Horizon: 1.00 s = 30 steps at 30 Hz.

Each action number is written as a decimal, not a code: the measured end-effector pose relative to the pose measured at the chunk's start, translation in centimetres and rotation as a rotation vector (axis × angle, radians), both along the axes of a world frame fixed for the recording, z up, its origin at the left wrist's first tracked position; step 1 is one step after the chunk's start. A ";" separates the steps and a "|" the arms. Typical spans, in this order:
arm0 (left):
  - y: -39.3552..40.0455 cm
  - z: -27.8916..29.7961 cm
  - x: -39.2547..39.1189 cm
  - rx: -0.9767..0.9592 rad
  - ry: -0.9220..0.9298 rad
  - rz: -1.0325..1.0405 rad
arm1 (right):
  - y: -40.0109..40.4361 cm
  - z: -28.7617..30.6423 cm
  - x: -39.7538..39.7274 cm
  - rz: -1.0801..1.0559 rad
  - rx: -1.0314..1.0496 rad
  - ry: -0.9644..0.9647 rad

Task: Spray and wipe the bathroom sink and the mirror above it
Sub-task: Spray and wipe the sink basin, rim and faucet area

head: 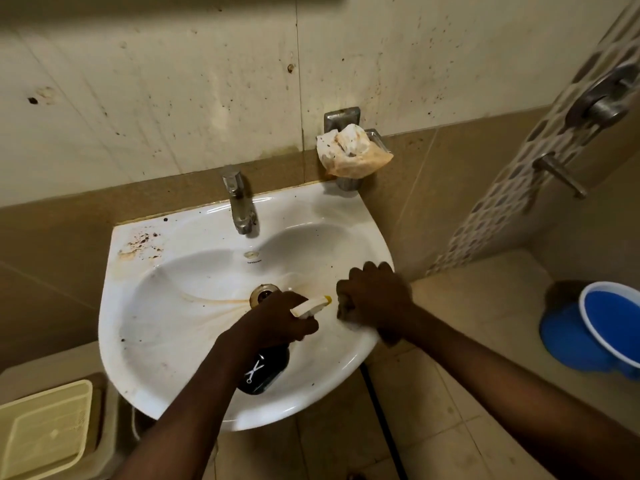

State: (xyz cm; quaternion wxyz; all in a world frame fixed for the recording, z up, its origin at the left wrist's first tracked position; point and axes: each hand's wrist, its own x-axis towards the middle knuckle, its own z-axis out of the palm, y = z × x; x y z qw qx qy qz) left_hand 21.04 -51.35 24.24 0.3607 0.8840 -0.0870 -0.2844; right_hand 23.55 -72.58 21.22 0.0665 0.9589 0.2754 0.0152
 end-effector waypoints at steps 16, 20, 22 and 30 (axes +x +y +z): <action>-1.4 3.7 -2.8 0.077 0.345 -0.047 | 1.0 1.3 0.2 -0.524 0.199 -0.182; -0.7 4.4 -3.7 0.075 0.312 -0.042 | 1.8 1.0 -1.9 -0.512 0.206 -0.155; 0.2 4.5 -3.9 0.076 0.333 -0.090 | 3.2 1.0 -6.0 -0.495 0.298 -0.066; 4.5 5.3 -5.7 0.068 0.227 -0.210 | 4.6 1.3 -4.1 -0.627 0.011 -0.071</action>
